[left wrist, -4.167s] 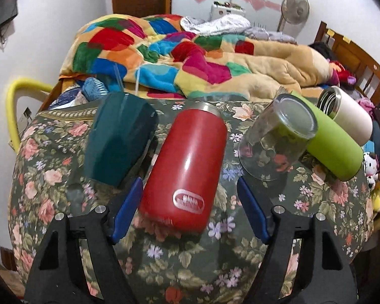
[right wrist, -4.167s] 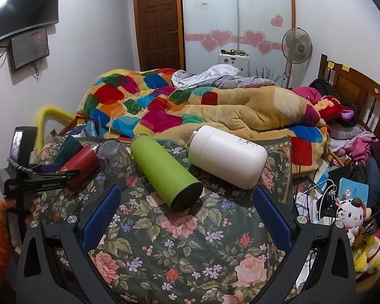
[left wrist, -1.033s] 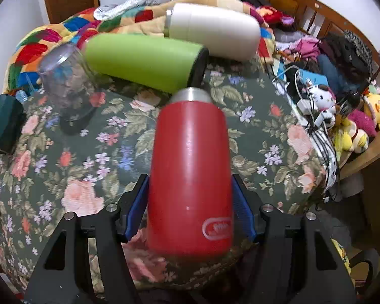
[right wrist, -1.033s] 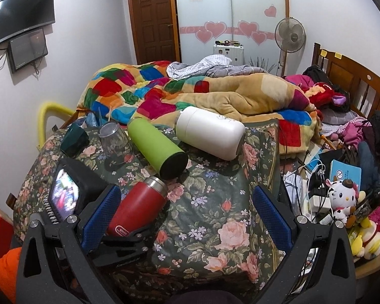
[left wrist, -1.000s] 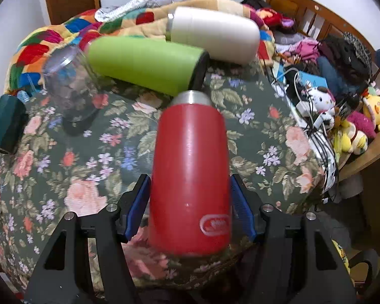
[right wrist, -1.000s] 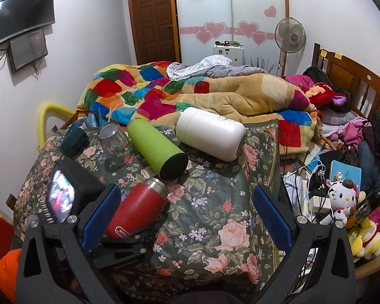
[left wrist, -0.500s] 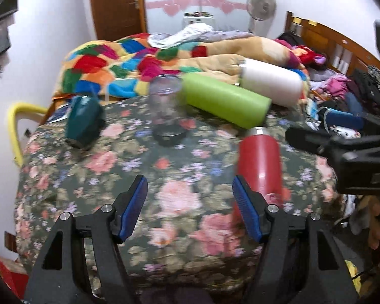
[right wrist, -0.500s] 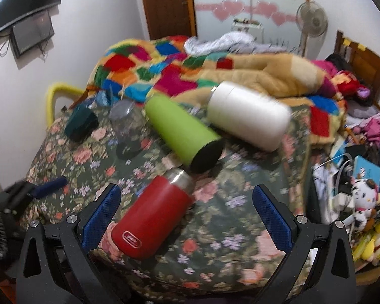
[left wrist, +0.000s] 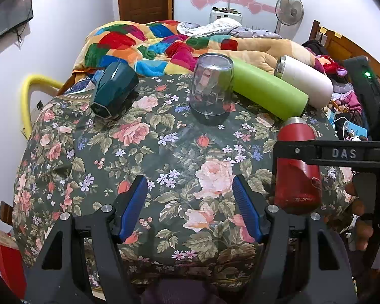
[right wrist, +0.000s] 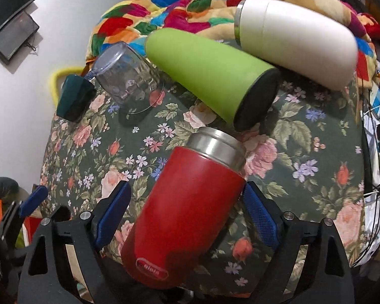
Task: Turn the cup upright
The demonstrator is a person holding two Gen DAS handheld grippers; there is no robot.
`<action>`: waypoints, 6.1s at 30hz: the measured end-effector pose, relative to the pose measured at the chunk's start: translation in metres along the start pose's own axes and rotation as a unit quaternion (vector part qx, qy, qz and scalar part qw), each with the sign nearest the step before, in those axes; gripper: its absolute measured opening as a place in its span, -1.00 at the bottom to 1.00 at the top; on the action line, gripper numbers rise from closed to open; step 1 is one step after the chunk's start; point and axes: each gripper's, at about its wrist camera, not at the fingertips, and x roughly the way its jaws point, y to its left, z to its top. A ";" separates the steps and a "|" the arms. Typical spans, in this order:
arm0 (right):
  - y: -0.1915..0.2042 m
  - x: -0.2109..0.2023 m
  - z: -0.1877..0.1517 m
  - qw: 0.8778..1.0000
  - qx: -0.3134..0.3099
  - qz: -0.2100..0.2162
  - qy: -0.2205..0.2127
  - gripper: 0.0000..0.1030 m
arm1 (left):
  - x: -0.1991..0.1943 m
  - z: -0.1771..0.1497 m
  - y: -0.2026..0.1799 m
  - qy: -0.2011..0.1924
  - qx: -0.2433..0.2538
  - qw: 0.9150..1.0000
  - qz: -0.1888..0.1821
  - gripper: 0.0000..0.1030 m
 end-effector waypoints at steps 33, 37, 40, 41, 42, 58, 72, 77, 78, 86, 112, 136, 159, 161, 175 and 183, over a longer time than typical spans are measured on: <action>0.057 -0.062 0.021 0.985 -0.133 -0.013 -0.111 0.15 | -0.023 0.010 -0.001 -0.033 -0.012 0.999 -0.011 0.33; 0.061 -0.058 0.022 0.982 -0.150 -0.023 -0.111 0.15 | -0.021 0.011 -0.001 -0.032 -0.010 0.999 -0.011 0.33; 0.060 -0.051 0.022 0.982 -0.155 -0.029 -0.099 0.15 | -0.020 0.011 -0.001 -0.030 -0.010 0.999 -0.013 0.33; 0.060 -0.046 0.021 0.983 -0.158 -0.032 -0.093 0.15 | -0.019 0.011 -0.001 -0.030 -0.010 0.999 -0.014 0.33; 0.060 -0.044 0.020 0.983 -0.160 -0.034 -0.088 0.15 | -0.019 0.011 -0.001 -0.030 -0.010 0.999 -0.014 0.33; 0.069 -0.010 0.029 0.979 -0.190 -0.044 -0.050 0.16 | -0.005 0.018 0.008 -0.022 -0.027 0.999 -0.012 0.33; 0.071 -0.051 0.014 0.982 -0.177 -0.010 -0.069 0.23 | -0.046 0.024 0.003 -0.061 -0.026 0.998 -0.013 0.33; 0.073 -0.108 0.002 0.976 -0.173 0.005 -0.135 0.23 | -0.099 0.033 -0.003 -0.117 -0.022 0.993 -0.022 0.33; 0.075 -0.127 -0.003 0.972 -0.172 0.006 -0.159 0.23 | -0.110 0.035 -0.005 -0.129 -0.020 0.991 -0.023 0.33; 0.090 -0.251 -0.047 0.924 -0.184 0.002 -0.335 0.23 | -0.217 0.041 -0.022 -0.262 -0.009 0.965 -0.028 0.63; 0.092 -0.313 -0.119 0.879 -0.147 -0.011 -0.453 1.00 | -0.314 -0.004 -0.052 -0.376 -0.009 0.927 0.010 0.98; 0.087 -0.317 -0.134 0.885 -0.151 -0.016 -0.441 1.00 | -0.306 -0.005 -0.055 -0.365 -0.007 0.931 0.012 0.99; 0.088 -0.317 -0.131 0.884 -0.152 -0.016 -0.441 1.00 | -0.302 -0.003 -0.057 -0.363 -0.003 0.932 0.005 0.99; 0.087 -0.318 -0.131 0.884 -0.152 -0.016 -0.442 1.00 | -0.303 -0.003 -0.057 -0.364 -0.003 0.932 0.004 0.99; 0.088 -0.318 -0.130 0.885 -0.151 -0.016 -0.440 1.00 | -0.302 -0.002 -0.056 -0.363 0.002 0.932 -0.008 0.99; 0.089 -0.316 -0.126 0.886 -0.153 -0.018 -0.437 1.00 | -0.301 -0.002 -0.054 -0.363 -0.002 0.932 -0.009 0.99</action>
